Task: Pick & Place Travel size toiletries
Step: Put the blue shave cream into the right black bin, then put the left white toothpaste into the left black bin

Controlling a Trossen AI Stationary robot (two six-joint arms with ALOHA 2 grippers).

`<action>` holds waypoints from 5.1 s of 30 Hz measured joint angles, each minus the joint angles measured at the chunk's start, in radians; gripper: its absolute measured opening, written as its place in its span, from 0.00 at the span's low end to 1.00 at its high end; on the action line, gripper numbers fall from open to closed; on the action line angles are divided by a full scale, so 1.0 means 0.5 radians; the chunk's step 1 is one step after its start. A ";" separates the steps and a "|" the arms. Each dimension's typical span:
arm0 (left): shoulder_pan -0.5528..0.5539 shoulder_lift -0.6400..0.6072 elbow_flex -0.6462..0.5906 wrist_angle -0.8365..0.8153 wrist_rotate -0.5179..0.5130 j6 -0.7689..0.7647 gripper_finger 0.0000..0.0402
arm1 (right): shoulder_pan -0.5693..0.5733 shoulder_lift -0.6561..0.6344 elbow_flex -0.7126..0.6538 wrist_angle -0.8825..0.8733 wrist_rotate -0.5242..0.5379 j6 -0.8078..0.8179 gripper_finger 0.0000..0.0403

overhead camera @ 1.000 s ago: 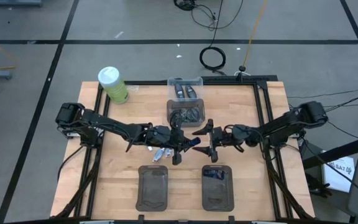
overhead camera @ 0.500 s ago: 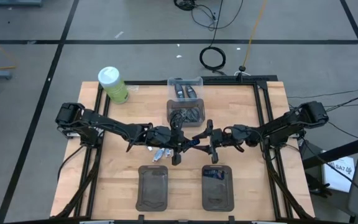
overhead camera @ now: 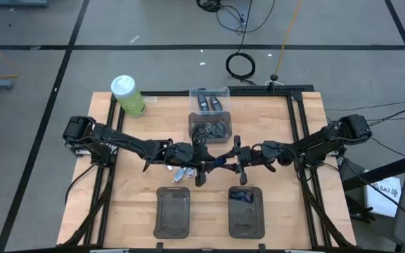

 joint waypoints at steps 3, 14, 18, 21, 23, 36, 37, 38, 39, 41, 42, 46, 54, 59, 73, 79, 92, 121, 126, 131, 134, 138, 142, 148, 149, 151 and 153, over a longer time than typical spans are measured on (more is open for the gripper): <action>0.001 0.000 0.000 0.008 0.042 -0.053 0.42 | 0.002 -0.011 0.000 -0.003 -0.006 0.000 0.28; -0.050 -0.081 0.000 -0.084 0.294 0.008 0.84 | 0.012 -0.326 -0.002 -0.433 -0.016 0.003 0.27; -0.053 -0.185 0.000 -0.325 0.094 0.012 0.88 | 0.055 -0.495 -0.002 -0.648 -0.076 0.046 0.28; -0.049 -0.261 0.000 -0.542 -0.131 0.013 0.88 | 0.103 -0.612 -0.002 -0.796 -0.202 0.123 0.27; -0.049 -0.300 0.000 -0.659 -0.265 -0.002 0.89 | 0.139 -0.679 -0.002 -0.870 -0.321 0.167 0.27; -0.031 -0.337 0.000 -0.913 -0.564 -0.039 0.89 | 0.529 -0.746 -0.007 -1.121 -0.800 0.426 0.28; -0.028 -0.337 0.000 -0.913 -0.563 -0.045 0.89 | 0.555 -0.734 -0.015 -1.120 -0.768 0.442 0.28; -0.023 -0.337 0.000 -0.912 -0.563 -0.050 0.89 | 0.579 -0.723 -0.024 -1.122 -0.737 0.456 0.28; -0.018 -0.337 0.000 -0.912 -0.563 -0.054 0.89 | 0.599 -0.710 -0.034 -1.119 -0.713 0.466 0.29; -0.007 -0.336 0.000 -0.912 -0.564 -0.060 0.89 | 0.633 -0.692 -0.068 -1.120 -0.660 0.482 0.29; -0.003 -0.336 0.000 -0.912 -0.564 -0.074 0.89 | 0.653 -0.685 -0.088 -1.122 -0.629 0.493 0.29; 0.005 -0.336 0.000 -0.913 -0.563 -0.100 0.89 | 0.718 -0.673 -0.176 -1.052 -0.511 0.525 0.28; 0.005 -0.336 0.000 -0.912 -0.561 -0.099 0.89 | 0.727 -0.681 -0.217 -0.962 -0.516 0.594 0.37; 0.005 -0.335 0.000 -0.912 -0.560 -0.099 0.89 | 0.727 -0.681 -0.217 -0.960 -0.517 0.594 0.41; 0.005 -0.333 -0.001 -0.916 -0.555 -0.101 0.89 | 0.661 -0.712 -0.217 -0.881 -0.516 0.587 0.45; 0.003 -0.333 -0.001 -1.076 -0.497 -0.148 0.89 | 0.558 -0.925 -0.217 -1.049 -0.517 0.508 0.44; 0.002 -0.333 -0.001 -2.022 -0.413 -1.131 0.89 | 0.385 -1.488 -0.217 -1.660 0.492 0.099 0.43; 0.084 0.239 -0.005 -2.437 -0.102 -2.494 0.89 | 0.345 -1.516 -0.217 -1.767 0.838 -0.011 0.41; 0.114 0.312 0.001 -2.443 -0.080 -2.438 0.89 | 0.346 -1.516 -0.217 -1.799 0.784 0.059 0.41; 0.121 0.324 0.001 -2.358 -0.037 -2.366 0.84 | 0.347 -1.516 -0.217 -1.795 0.668 0.067 0.41; 0.123 0.312 -0.002 -2.304 -0.031 -2.333 0.76 | 0.347 -1.517 -0.217 -1.794 0.680 0.091 0.41; 0.123 0.314 -0.003 -2.257 -0.024 -2.271 0.60 | 0.347 -1.520 -0.217 -1.782 0.695 0.070 0.41; 0.121 0.314 -0.003 -2.225 -0.021 -2.200 0.45 | 0.347 -1.569 -0.217 -1.771 0.850 0.055 0.41; 0.119 0.316 -0.007 -2.101 -0.152 -1.933 0.27 | 0.346 -1.693 -0.217 -1.677 1.055 -0.043 0.41; 0.119 0.317 -0.008 -2.076 -0.177 -1.873 0.25 | 0.346 -1.706 -0.217 -1.655 1.082 -0.050 0.41; 0.121 0.317 -0.008 -2.034 -0.212 -1.730 0.22 | 0.346 -1.722 -0.217 -1.626 1.136 -0.052 0.41; 0.122 0.318 -0.008 -2.012 -0.257 -1.585 0.20 | 0.345 -1.724 -0.217 -1.597 1.178 -0.052 0.41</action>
